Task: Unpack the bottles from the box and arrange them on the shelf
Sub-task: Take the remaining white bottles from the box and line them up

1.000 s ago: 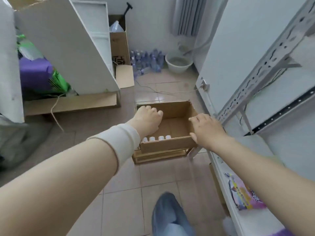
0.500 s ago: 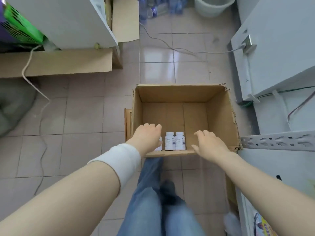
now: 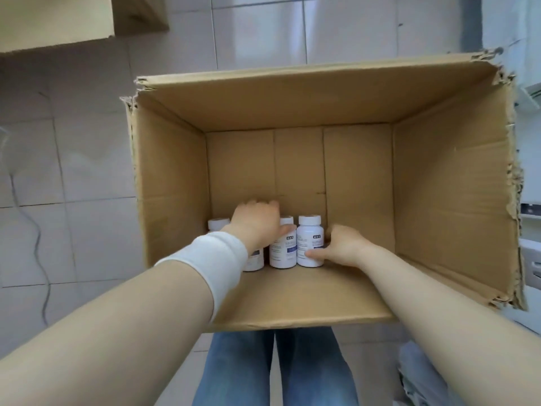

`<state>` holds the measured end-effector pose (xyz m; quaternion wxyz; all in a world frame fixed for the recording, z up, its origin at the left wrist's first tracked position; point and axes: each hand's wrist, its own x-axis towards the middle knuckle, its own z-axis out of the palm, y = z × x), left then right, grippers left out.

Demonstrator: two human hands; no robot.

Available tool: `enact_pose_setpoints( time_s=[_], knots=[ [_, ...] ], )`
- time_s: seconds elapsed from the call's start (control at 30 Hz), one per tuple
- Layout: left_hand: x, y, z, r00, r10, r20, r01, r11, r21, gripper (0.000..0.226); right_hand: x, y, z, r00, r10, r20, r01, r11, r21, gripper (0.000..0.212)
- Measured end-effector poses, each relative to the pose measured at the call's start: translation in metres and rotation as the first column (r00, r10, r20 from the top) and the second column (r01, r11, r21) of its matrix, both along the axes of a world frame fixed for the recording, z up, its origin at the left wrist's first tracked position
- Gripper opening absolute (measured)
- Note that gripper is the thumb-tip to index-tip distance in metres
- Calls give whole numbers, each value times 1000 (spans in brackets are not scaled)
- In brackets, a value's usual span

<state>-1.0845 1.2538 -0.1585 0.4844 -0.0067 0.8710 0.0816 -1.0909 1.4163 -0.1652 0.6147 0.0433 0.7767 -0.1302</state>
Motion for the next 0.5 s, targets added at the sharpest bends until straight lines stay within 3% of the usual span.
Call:
enact_pose_setpoints(
  time_s=[0.2, 0.37, 0.5],
  knots=[
    [-5, 0, -3, 969, 219, 112, -228, 971, 74, 53, 5, 3, -7, 980, -194, 42, 197, 978, -69, 43],
    [-15, -9, 37, 909, 415, 42, -408, 864, 296, 43, -14, 21, 31, 953, -304, -2, 303, 949, -87, 48],
    [-31, -16, 92, 848, 530, -2, -476, 762, 439, 29, -33, 37, 92, 887, -458, -54, 442, 878, -183, 22]
  ],
)
